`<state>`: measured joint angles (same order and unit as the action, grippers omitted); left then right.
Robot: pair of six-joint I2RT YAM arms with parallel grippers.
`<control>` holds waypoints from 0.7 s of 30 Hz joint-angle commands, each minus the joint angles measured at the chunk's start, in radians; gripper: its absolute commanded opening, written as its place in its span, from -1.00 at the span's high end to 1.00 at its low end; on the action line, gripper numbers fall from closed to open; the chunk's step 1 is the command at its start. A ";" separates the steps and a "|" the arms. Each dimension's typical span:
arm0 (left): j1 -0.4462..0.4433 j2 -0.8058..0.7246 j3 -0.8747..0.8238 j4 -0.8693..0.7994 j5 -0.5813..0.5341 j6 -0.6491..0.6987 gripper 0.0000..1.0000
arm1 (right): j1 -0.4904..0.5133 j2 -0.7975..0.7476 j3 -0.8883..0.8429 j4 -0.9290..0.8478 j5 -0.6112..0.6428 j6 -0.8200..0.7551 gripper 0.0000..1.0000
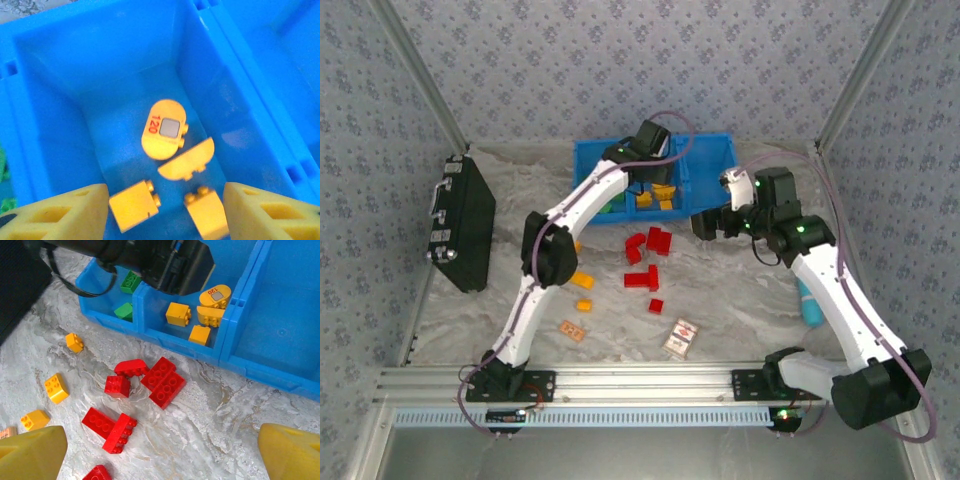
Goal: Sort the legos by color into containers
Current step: Place the lego in the container, then pick up the lego from the middle-left of the table.
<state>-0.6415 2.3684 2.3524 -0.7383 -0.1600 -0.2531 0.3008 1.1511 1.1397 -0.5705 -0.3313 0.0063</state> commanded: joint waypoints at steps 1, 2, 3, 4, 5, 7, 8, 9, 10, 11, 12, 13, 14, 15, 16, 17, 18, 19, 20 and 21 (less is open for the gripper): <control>0.000 -0.196 -0.125 0.002 -0.008 0.041 -0.24 | 0.001 0.006 0.044 0.014 -0.027 -0.014 -1.00; 0.004 -0.242 -0.183 0.014 -0.023 0.043 -0.24 | 0.003 0.007 0.045 0.014 -0.025 -0.014 -0.99; 0.010 -0.297 -0.254 0.024 -0.041 0.042 -0.24 | 0.004 0.007 0.045 0.013 -0.022 -0.014 -1.00; 0.019 -0.351 -0.326 0.032 -0.067 0.042 -0.25 | 0.005 0.008 0.045 0.012 -0.020 -0.015 -1.00; 0.028 -0.398 -0.382 0.034 -0.087 0.034 -0.25 | 0.007 0.008 0.044 0.012 -0.019 -0.015 -1.00; 0.061 -0.514 -0.559 0.041 -0.103 -0.021 -0.26 | 0.010 0.012 0.045 0.017 -0.018 -0.015 -1.00; 0.078 -0.577 -0.645 0.052 -0.091 -0.059 -0.27 | 0.012 0.014 0.045 0.021 -0.017 -0.014 -1.00; 0.093 -0.630 -0.719 0.068 -0.080 -0.090 -0.28 | 0.012 0.017 0.045 0.024 -0.015 -0.013 -1.00; 0.106 -0.688 -0.795 0.095 -0.068 -0.117 -0.32 | 0.012 0.023 0.045 0.029 -0.014 -0.011 -1.00; 0.115 -0.739 -0.869 0.112 -0.057 -0.131 -0.38 | 0.014 0.030 0.045 0.031 -0.018 -0.010 -1.00; 0.118 -0.772 -0.916 0.116 -0.058 -0.147 -0.40 | 0.016 0.037 0.044 0.036 -0.023 -0.010 -1.00; 0.122 -0.804 -0.960 0.112 -0.068 -0.176 -0.41 | 0.018 0.046 0.045 0.041 -0.029 -0.011 -1.00; 0.123 -0.825 -0.999 0.111 -0.068 -0.201 -0.42 | 0.018 0.057 0.081 0.043 -0.034 -0.013 -1.00; 0.124 -0.838 -1.028 0.104 -0.076 -0.225 -0.42 | 0.019 0.069 0.088 0.044 -0.041 -0.014 -1.00; 0.123 -0.853 -1.064 0.103 -0.082 -0.259 -0.42 | 0.020 0.084 0.097 0.045 -0.051 -0.013 -1.00; 0.124 -0.868 -1.102 0.115 -0.083 -0.284 -0.42 | 0.020 0.096 0.106 0.047 -0.066 -0.008 -1.00; 0.124 -0.883 -1.139 0.121 -0.088 -0.305 -0.43 | 0.021 0.104 0.111 0.050 -0.086 -0.005 -1.00; 0.125 -0.898 -1.171 0.129 -0.098 -0.329 -0.42 | 0.025 0.115 0.116 0.052 -0.104 -0.001 -0.99; 0.127 -0.915 -1.209 0.141 -0.101 -0.346 -0.42 | 0.029 0.121 0.118 0.056 -0.114 0.003 -1.00; 0.129 -0.925 -1.239 0.150 -0.102 -0.358 -0.43 | 0.035 0.127 0.121 0.059 -0.116 0.003 -0.99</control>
<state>-0.5133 1.4937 1.1698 -0.6228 -0.2333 -0.5167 0.3210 1.2633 1.2251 -0.5278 -0.3878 0.0067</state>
